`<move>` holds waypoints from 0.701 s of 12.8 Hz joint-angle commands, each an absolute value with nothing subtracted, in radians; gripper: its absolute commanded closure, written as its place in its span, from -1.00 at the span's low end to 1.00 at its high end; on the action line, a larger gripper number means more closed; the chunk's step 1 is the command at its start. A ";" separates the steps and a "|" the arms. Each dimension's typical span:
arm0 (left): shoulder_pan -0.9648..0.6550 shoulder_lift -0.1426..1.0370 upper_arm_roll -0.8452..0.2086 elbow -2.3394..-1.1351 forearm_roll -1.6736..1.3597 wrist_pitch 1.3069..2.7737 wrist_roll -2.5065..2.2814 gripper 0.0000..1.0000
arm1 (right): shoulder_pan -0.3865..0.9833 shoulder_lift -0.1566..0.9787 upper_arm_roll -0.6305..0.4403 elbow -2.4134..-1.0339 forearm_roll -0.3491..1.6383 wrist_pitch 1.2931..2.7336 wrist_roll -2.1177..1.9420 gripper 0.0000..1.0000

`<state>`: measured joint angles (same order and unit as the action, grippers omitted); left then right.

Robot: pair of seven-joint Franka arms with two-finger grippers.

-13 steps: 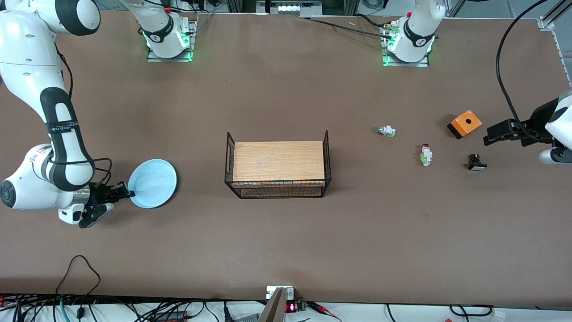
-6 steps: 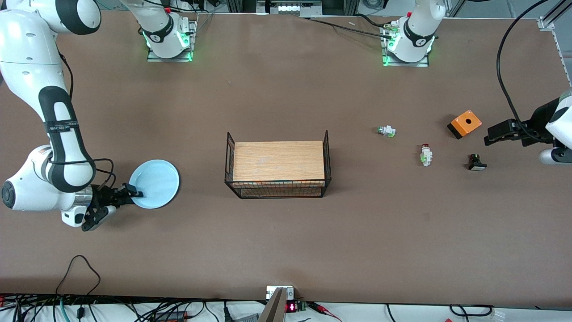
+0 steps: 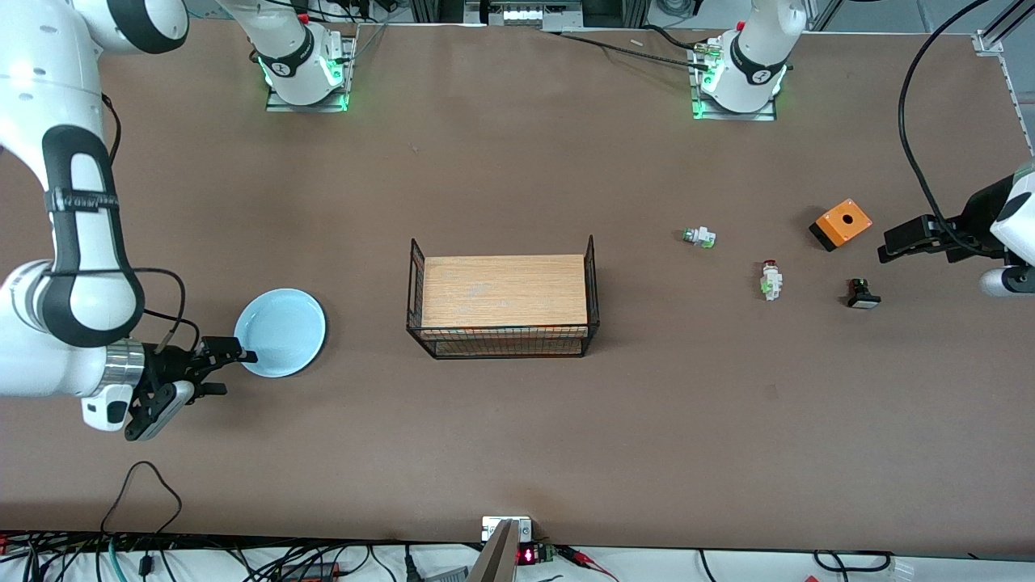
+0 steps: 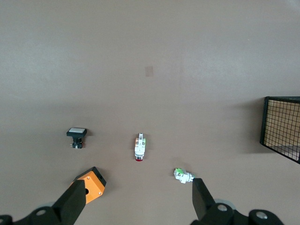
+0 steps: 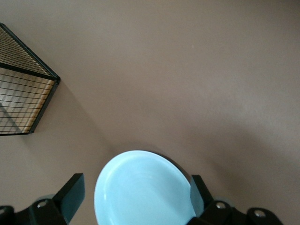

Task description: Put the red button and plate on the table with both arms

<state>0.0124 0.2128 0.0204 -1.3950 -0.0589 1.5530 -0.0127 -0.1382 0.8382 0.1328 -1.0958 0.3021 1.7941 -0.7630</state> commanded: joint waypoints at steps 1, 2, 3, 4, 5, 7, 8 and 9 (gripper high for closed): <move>0.015 0.189 0.012 -1.414 -0.041 1.545 -0.031 -1.00 | -0.068 0.810 0.121 -0.982 0.229 1.665 -0.559 -1.00; 0.015 0.190 0.012 -1.416 -0.044 1.545 -0.031 -1.00 | -0.058 0.783 0.121 -0.979 0.229 1.622 -0.437 -1.00; 0.015 0.190 0.012 -1.416 -0.044 1.545 -0.031 -1.00 | -0.051 0.755 0.123 -0.979 0.227 1.580 -0.334 -1.00; 0.015 0.190 0.012 -1.416 -0.044 1.545 -0.031 -1.00 | -0.045 0.726 0.121 -0.979 0.221 1.544 -0.260 -1.00; 0.017 0.192 0.012 -1.416 -0.046 1.545 -0.031 -1.00 | -0.041 0.704 0.123 -0.979 0.192 1.516 -0.240 -1.00; 0.017 0.193 0.014 -1.417 -0.046 1.545 -0.032 -1.00 | -0.017 0.657 0.124 -0.980 0.109 1.479 -0.213 -1.00; 0.018 0.193 0.014 -1.419 -0.046 1.545 -0.031 -1.00 | -0.002 0.632 0.126 -0.980 0.066 1.456 -0.198 -1.00; 0.017 0.193 0.015 -1.419 -0.046 1.543 -0.032 -1.00 | 0.015 0.609 0.126 -0.980 0.040 1.436 -0.184 -1.00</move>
<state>0.0130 0.2117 0.0196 -1.3978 -0.0589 1.5503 -0.0206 -0.0208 0.6562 0.1304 -0.9781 0.0964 1.4782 -0.2269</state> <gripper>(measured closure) 0.000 0.000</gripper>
